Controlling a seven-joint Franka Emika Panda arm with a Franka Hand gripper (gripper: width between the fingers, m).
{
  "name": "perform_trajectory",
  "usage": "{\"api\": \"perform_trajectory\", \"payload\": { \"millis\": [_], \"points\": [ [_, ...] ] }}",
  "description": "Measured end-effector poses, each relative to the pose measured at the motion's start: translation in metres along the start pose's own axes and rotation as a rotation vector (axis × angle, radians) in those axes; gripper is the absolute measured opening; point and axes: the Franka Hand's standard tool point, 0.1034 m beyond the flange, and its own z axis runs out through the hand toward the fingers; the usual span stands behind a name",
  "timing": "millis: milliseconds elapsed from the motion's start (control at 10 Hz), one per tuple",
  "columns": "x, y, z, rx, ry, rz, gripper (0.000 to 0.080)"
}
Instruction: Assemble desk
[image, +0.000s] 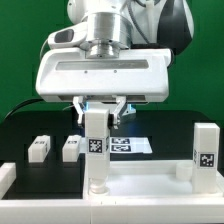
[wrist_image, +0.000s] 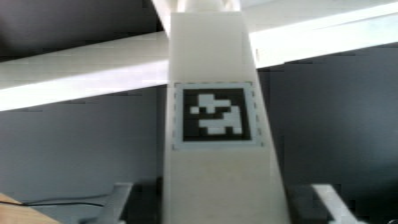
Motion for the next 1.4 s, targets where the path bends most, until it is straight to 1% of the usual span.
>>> {"api": "perform_trajectory", "payload": {
  "millis": [100,300,600,900,1200,1300,1400],
  "points": [
    [-0.0025,0.0019,0.0022,-0.003,-0.005,0.001,0.0290],
    [-0.0024,0.0009,0.0032,-0.005,0.005,-0.001,0.0290],
    [-0.0089,0.0007,0.0077,-0.009,0.003,-0.006,0.0290],
    [-0.0101,0.0006,0.0075,-0.020,0.044,-0.013,0.0290],
    [-0.0104,0.0005,0.0076,-0.020,0.043,-0.014,0.0290],
    [-0.0104,0.0006,0.0076,-0.020,0.043,-0.014,0.0451],
    [-0.0104,0.0006,0.0076,-0.020,0.043,-0.014,0.0578]
  ]
}}
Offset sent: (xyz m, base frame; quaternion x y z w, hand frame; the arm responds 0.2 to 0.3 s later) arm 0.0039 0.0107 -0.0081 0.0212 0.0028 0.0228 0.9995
